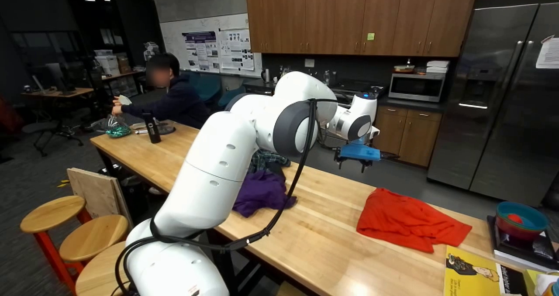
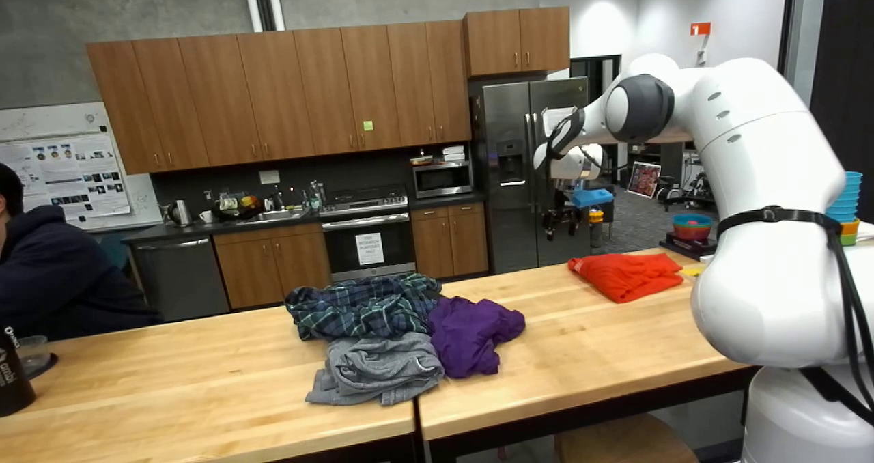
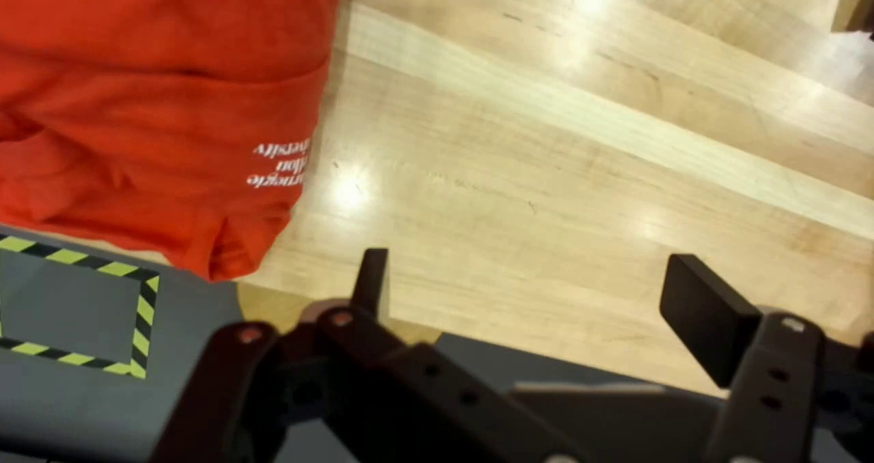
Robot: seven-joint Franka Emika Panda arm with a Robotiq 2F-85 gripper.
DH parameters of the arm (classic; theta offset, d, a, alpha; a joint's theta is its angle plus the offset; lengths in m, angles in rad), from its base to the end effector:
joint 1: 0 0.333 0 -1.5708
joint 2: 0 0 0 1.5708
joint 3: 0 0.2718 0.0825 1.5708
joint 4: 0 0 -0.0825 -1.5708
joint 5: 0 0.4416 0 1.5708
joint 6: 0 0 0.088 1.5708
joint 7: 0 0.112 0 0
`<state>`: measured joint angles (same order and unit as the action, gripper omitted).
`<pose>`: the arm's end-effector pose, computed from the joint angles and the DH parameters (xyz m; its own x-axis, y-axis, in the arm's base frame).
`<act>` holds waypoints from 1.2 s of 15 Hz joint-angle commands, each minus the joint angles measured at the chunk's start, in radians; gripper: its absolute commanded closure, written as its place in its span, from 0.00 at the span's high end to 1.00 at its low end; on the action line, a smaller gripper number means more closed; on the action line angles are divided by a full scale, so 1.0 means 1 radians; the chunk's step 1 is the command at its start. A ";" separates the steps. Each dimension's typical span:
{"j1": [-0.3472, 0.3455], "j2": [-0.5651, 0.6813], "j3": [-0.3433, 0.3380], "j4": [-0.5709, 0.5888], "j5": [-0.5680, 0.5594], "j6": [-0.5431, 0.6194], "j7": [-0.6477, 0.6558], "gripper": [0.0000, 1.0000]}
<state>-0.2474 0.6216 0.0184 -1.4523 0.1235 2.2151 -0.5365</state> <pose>0.7359 -0.1688 0.2671 0.9575 0.2273 0.1775 0.2365 -0.9711 -0.0324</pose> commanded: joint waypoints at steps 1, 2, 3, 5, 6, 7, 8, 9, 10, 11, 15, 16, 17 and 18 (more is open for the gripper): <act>0.057 0.005 -0.044 -0.005 -0.082 -0.037 0.157 1.00; 0.073 0.009 -0.058 -0.006 -0.111 -0.043 0.207 1.00; 0.085 0.016 -0.067 -0.003 -0.131 -0.054 0.246 1.00; 0.115 0.024 -0.098 -0.008 -0.185 -0.067 0.343 1.00; 0.125 0.026 -0.108 -0.013 -0.205 -0.076 0.380 1.00; 0.133 0.031 -0.116 -0.015 -0.221 -0.086 0.412 1.00; 0.139 0.035 -0.125 -0.019 -0.235 -0.095 0.443 1.00; 0.143 0.039 -0.131 -0.022 -0.246 -0.103 0.469 1.00; 0.146 0.041 -0.140 -0.028 -0.256 -0.111 0.495 1.00; 0.149 0.044 -0.150 -0.032 -0.266 -0.117 0.521 1.00; 0.142 0.056 -0.182 -0.041 -0.291 -0.119 0.600 1.00; 0.138 0.058 -0.188 -0.041 -0.293 -0.113 0.611 1.00; 0.133 0.060 -0.193 -0.041 -0.292 -0.107 0.618 1.00; 0.130 0.063 -0.198 -0.040 -0.293 -0.103 0.625 1.00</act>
<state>-0.1183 0.6869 -0.1596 -1.4887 -0.1510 2.1073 0.0473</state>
